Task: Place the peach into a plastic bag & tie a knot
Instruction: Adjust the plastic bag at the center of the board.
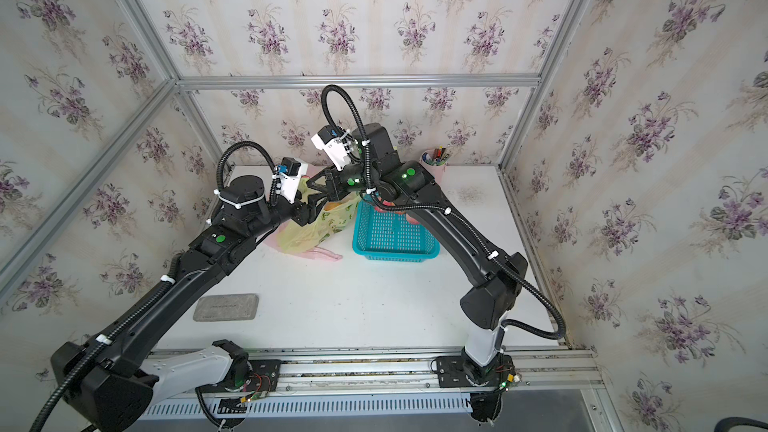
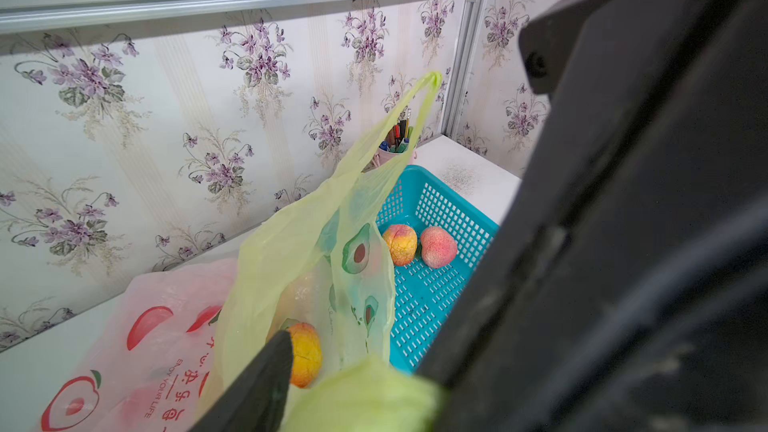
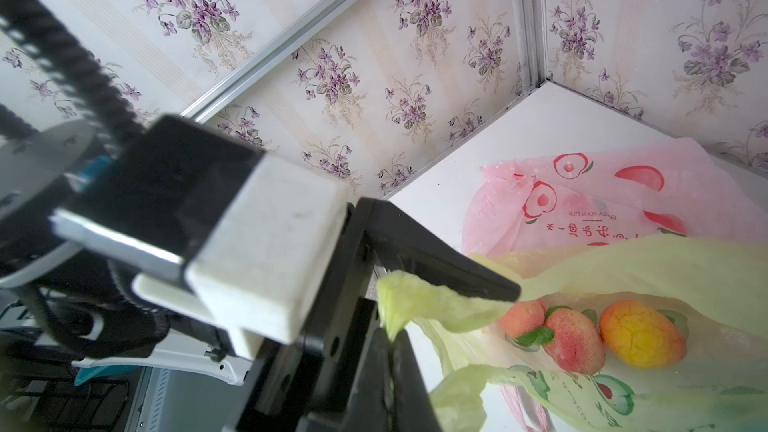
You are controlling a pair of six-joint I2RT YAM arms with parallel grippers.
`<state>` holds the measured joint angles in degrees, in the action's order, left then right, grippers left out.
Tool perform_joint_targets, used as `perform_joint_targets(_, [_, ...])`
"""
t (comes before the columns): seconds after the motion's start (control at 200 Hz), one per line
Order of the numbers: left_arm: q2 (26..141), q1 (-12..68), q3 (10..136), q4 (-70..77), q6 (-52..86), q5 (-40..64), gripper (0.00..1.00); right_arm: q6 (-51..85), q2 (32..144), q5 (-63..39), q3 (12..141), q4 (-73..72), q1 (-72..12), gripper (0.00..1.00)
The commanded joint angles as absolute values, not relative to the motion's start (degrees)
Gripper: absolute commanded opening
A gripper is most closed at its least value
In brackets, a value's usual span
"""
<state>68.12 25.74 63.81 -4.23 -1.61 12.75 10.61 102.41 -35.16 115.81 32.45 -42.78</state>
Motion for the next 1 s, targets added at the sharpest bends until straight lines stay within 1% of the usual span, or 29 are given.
perform_joint_targets(0.0, [68.29, 26.18, 62.77, 1.9, 0.82, 11.65, 0.52, 11.6, 102.39, -36.03, 116.19, 30.73, -42.96, 0.0])
perform_joint_targets(0.1, [68.33, 26.33, 61.82, 2.36, 1.29, 11.15, 0.44, 11.99, 102.3, -35.08, 116.1, 30.94, -42.88, 0.0])
perform_joint_targets(0.175, [68.64, 26.33, 61.33, 2.33, 1.55, 10.46, 0.32, 12.39, 102.39, -35.07, 116.07, 30.65, -42.92, 0.0])
perform_joint_targets(0.22, [68.77, 26.36, 60.96, 2.61, 1.58, 9.71, 0.22, 12.77, 102.39, -34.39, 116.03, 30.65, -42.88, 0.0])
perform_joint_targets(0.245, [68.77, 26.29, 60.9, 2.64, 1.6, 8.66, 0.16, 12.9, 102.33, -33.28, 116.09, 30.86, -42.81, 0.08])
perform_joint_targets(0.27, [68.89, 26.29, 60.9, 2.64, 1.57, 8.34, 0.11, 13.08, 102.16, -31.6, 116.1, 31.19, -42.65, 0.21])
perform_joint_targets(0.295, [68.89, 26.35, 60.94, 2.51, 1.58, 8.26, 0.08, 13.24, 101.9, -29.17, 116.04, 31.75, -42.39, 0.34])
perform_joint_targets(0.325, [68.99, 26.29, 61.14, 2.26, 1.44, 8.12, 0.06, 13.63, 101.42, -25.6, 115.95, 32.4, -41.79, 0.44])
perform_joint_targets(0.36, [69.08, 26.33, 61.54, 1.69, 1.41, 7.9, 0.05, 14.49, 100.66, -21.97, 115.47, 32.95, -40.59, 0.52])
perform_joint_targets(0.41, [69.25, 26.36, 61.98, 1.24, 1.44, 7.83, 0.05, 16.09, 98.72, -18.92, 113.21, 32.32, -37.89, 0.59])
perform_joint_targets(0.45, [69.25, 26.33, 62.13, 1.23, 1.52, 7.95, 0.05, 17.44, 96.79, -16.92, 110.36, 30.95, -35.12, 0.61])
perform_joint_targets(0.515, [69.33, 26.33, 62.43, 1.14, 1.58, 8.33, 0.05, 18.32, 93.46, -10.62, 105.04, 28.87, -31.68, 0.64])
perform_joint_targets(0.525, [69.3, 26.34, 62.48, 1.1, 1.63, 8.39, 0.05, 18.4, 93.0, -9.77, 104.2, 28.53, -29.61, 0.64])
perform_joint_targets(0.564, [69.33, 26.36, 62.54, 1.02, 1.65, 8.57, 0.05, 19.05, 91.21, -8.08, 100.61, 26.76, -26.42, 0.64])
perform_joint_targets(0.644, [69.34, 26.34, 62.66, 0.79, 1.57, 8.71, 0.05, 21.23, 89.41, -11.04, 94.8, 22.87, -20.68, 0.65])
perform_joint_targets(0.719, [69.38, 26.37, 62.71, 0.62, 1.43, 8.76, 0.05, 21.84, 90.0, -12.81, 92.99, 21.16, -18.07, 0.65])
perform_joint_targets(0.794, [69.72, 26.29, 62.93, 0.44, 1.32, 8.79, 0.05, 21.31, 91.58, -14.5, 93.78, 20.53, -17.75, 0.66])
perform_joint_targets(0.879, [70.07, 26.36, 63.37, 0.22, 1.25, 8.86, 0.06, 21.44, 93.31, -16.87, 94.99, 19.45, -17.76, 0.69])
perform_joint_targets(0.994, [70.28, 26.31, 63.81, 0.0, 1.31, 9.15, 0.06, 21.53, 95.62, -17.51, 97.49, 18.56, -17.71, 0.72])
